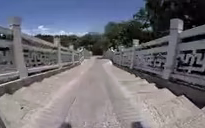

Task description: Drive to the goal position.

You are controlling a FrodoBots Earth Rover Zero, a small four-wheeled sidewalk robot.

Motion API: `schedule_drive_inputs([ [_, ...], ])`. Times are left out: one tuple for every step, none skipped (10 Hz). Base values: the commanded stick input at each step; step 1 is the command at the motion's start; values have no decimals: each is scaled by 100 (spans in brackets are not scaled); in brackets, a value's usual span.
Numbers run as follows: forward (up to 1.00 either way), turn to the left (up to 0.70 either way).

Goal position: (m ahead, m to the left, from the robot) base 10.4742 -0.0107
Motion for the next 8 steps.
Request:
schedule_drive_inputs([
  [70,0],
  [70,0],
  [70,0],
  [70,0],
  [70,0],
  [70,7],
  [70,14],
  [70,13],
])
